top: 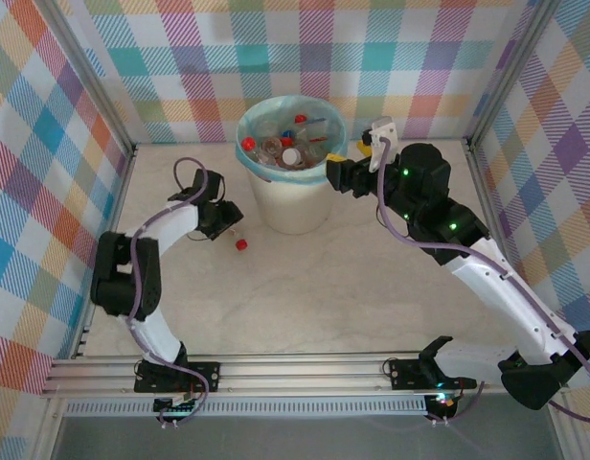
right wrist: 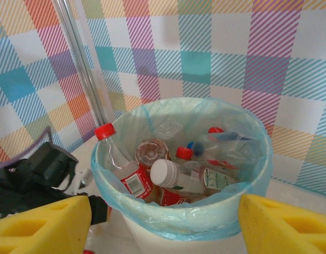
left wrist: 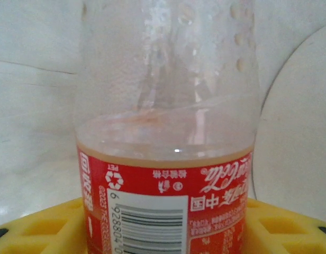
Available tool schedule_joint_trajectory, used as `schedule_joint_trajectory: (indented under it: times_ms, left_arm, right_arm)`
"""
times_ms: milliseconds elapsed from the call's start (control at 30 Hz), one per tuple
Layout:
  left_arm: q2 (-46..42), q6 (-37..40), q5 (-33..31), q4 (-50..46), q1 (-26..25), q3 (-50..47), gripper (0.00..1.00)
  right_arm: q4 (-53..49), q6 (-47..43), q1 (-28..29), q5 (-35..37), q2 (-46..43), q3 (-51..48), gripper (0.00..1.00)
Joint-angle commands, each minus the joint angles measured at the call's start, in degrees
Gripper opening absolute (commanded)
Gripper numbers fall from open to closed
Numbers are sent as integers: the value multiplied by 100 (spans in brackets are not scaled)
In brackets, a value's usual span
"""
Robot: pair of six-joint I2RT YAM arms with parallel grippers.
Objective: Put the plastic bottles in the bin
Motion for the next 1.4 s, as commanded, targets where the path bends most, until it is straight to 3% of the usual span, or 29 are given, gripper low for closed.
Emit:
schedule_joint_trajectory:
  times_ms: [0,233,367,467,667,867,967,1067,1367]
  left_arm:
    - [-1051,448,-740,-336,63,-21,56]
    - [-3173,1693,-1449,-562,-83,38,55]
    - [-4096,2814,-1092,-556,-472,295,51]
    - [-4469,3505,-426,-720,-863,584,50]
    - [-4542,4240,661,-1073,-1963,1001,48]
    - [-4252,4442,1463,-930,-2867,955,48]
    - [-4036,4654,2190,-1136,-2983,985,50]
    - [-3945,4650,2508,-1110,-3055,904,51]
    - [-4036,4775,2824,-984,-3161,809,52]
  right_arm:
    - [27,12,27,-163,-58,285,73]
    - [262,-13,27,-773,-250,269,73]
    - [443,82,27,-915,-341,271,75]
    - [576,143,27,-1062,-417,230,75]
    - [752,336,23,-1791,-542,191,76]
    - [762,737,27,-2110,-607,264,86]
    - [499,858,27,-2319,-566,465,87]
    - [203,948,27,-2613,-504,643,91]
    - [-354,1201,27,-3467,-200,948,94]
